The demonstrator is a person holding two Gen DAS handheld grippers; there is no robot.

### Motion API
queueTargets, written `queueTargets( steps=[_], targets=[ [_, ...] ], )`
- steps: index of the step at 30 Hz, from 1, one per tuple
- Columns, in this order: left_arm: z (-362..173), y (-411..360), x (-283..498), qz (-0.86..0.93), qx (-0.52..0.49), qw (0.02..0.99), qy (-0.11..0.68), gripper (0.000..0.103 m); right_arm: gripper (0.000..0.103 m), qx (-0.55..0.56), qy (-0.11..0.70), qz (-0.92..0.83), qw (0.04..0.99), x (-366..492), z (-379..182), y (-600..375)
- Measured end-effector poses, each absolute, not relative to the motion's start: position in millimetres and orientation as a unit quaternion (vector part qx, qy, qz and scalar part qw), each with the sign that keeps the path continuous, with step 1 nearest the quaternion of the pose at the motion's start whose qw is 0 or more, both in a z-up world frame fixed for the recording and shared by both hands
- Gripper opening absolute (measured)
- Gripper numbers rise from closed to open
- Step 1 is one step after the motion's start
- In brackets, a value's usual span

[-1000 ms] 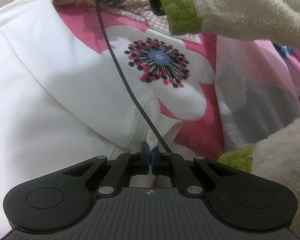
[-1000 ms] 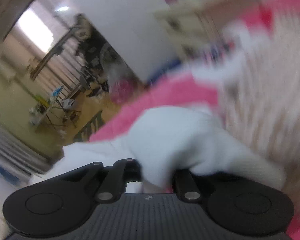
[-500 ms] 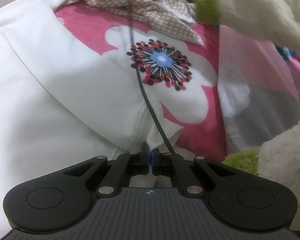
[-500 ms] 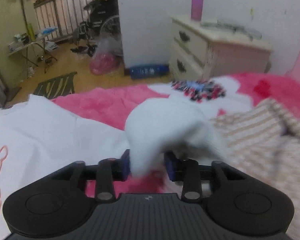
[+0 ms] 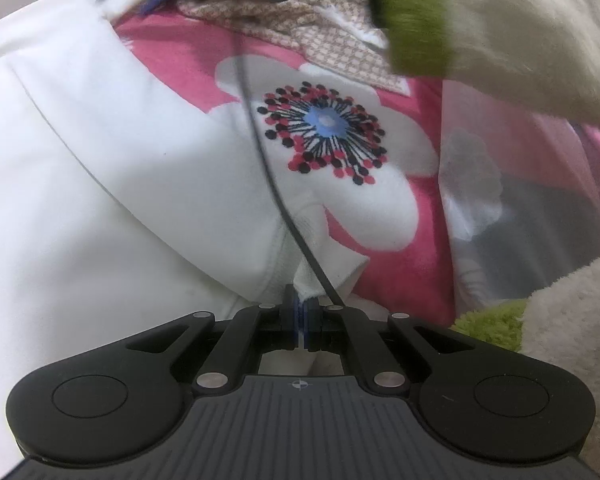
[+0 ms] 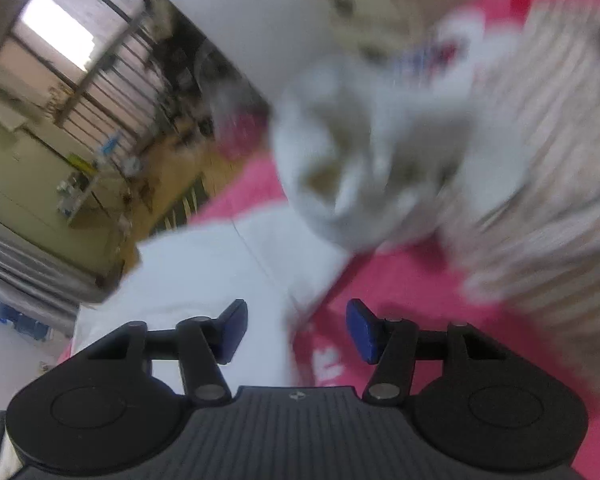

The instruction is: Fold clothes

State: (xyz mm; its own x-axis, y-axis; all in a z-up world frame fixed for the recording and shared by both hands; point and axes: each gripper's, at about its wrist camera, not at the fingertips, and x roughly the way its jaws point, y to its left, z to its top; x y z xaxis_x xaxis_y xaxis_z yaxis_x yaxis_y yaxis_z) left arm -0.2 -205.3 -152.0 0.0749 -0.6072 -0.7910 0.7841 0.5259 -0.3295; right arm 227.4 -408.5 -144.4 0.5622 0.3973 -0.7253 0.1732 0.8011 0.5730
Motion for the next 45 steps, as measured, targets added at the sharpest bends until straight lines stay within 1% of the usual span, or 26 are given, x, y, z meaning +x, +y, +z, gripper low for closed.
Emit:
queueTargets(
  steps=[2,3,4,5,8,10,12,14,15,16,17,18,19,20,23,24,28,30,34,37,40,41,42,43,44,45],
  targets=[
    [-152.9,-204.2,0.8,-0.479,0.087,0.726,0.485,0.000,0.047,0.330,0.467,0.056,0.819,239.8,-161.9,-404.8],
    [-153.3,-203.7,1.4,-0.480,0.085,0.726,0.486,0.000,0.040,0.326,0.459,0.060,0.824,243.3,-163.8,-403.4],
    [-153.7,-203.3,1.9,-0.480,0.083,0.725,0.486,0.000,0.010,0.324,0.451,0.068,0.829,246.1,-164.4,-402.5],
    [-153.7,-203.2,2.4,-0.482,0.081,0.725,0.485,0.000,0.007,0.321,0.441,0.082,0.834,246.3,-160.3,-402.4],
    [-154.3,-203.0,4.9,-0.485,0.075,0.726,0.482,0.000,0.006,0.237,0.386,0.095,0.886,236.3,-128.2,-393.7],
    [-156.7,-204.1,7.9,-0.485,0.074,0.725,0.485,0.000,0.006,0.160,0.376,0.094,0.908,236.5,-120.3,-379.0],
    [-159.2,-207.5,8.0,-0.484,0.078,0.723,0.487,0.000,0.006,0.048,0.380,0.082,0.920,239.9,-127.7,-356.8],
    [-160.6,-207.5,8.2,-0.482,0.082,0.724,0.488,0.001,0.008,-0.058,0.389,0.069,0.917,243.1,-149.3,-337.2],
    [-160.2,-206.8,8.4,-0.478,0.082,0.724,0.491,0.001,0.009,-0.076,0.389,0.068,0.915,243.2,-158.4,-334.7],
    [-159.4,-205.0,8.9,-0.475,0.078,0.723,0.495,0.002,0.012,-0.071,0.385,0.066,0.918,241.3,-157.5,-336.6],
    [-158.3,-202.6,9.5,-0.472,0.075,0.723,0.499,0.004,0.018,-0.056,0.387,0.064,0.918,240.1,-152.5,-341.3],
    [-156.5,-199.9,9.6,-0.469,0.074,0.722,0.502,0.012,0.023,-0.040,0.388,0.061,0.919,239.0,-147.5,-346.0],
    [-153.4,-196.5,8.6,-0.466,0.075,0.724,0.503,0.023,0.035,-0.027,0.389,0.059,0.919,236.1,-141.4,-352.0],
    [-150.0,-192.8,7.7,-0.463,0.076,0.725,0.504,0.028,0.045,-0.017,0.388,0.055,0.920,230.0,-133.2,-360.9],
    [-135.0,-173.9,3.2,-0.471,0.084,0.723,0.499,0.030,0.045,0.003,0.382,0.056,0.922,197.5,-105.6,-389.4],
    [-130.3,-165.3,0.8,-0.471,0.087,0.722,0.499,0.032,0.045,0.009,0.381,0.068,0.922,181.9,-96.5,-399.4],
    [-114.0,-132.0,-12.9,-0.460,0.131,0.719,0.504,0.033,0.045,0.014,0.393,0.169,0.904,104.4,-68.0,-414.6],
    [-111.0,-117.9,-21.4,-0.444,0.163,0.720,0.508,0.033,0.044,-0.018,0.404,0.235,0.884,61.6,-59.7,-400.1],
    [-112.1,-89.7,-36.0,-0.404,0.186,0.717,0.537,0.033,0.040,-0.103,0.416,0.360,0.829,-7.7,-62.9,-348.2],
    [-117.4,-77.1,-43.9,-0.376,0.212,0.717,0.548,0.033,0.038,-0.166,0.425,0.423,0.783,-41.2,-75.8,-307.9],
    [-114.8,-73.7,-50.3,-0.370,0.222,0.721,0.542,0.033,0.037,-0.242,0.431,0.439,0.750,-60.8,-94.2,-282.1],
    [-114.3,-72.6,-52.2,-0.370,0.225,0.722,0.539,0.033,0.030,-0.266,0.433,0.435,0.743,-63.6,-100.4,-278.9],
    [-114.1,-71.7,-54.1,-0.370,0.229,0.723,0.536,0.033,0.027,-0.289,0.435,0.431,0.736,-66.5,-106.5,-275.7],
    [-115.0,-71.7,-56.1,-0.371,0.234,0.724,0.533,0.033,0.019,-0.311,0.436,0.421,0.732,-68.6,-111.9,-273.7],
    [-116.4,-72.2,-58.4,-0.374,0.240,0.724,0.528,0.033,0.004,-0.332,0.435,0.402,0.734,-69.5,-115.9,-274.0],
    [-117.9,-72.9,-60.4,-0.377,0.245,0.723,0.524,0.033,0.004,-0.343,0.434,0.384,0.739,-69.0,-118.1,-276.0]
  ],
)
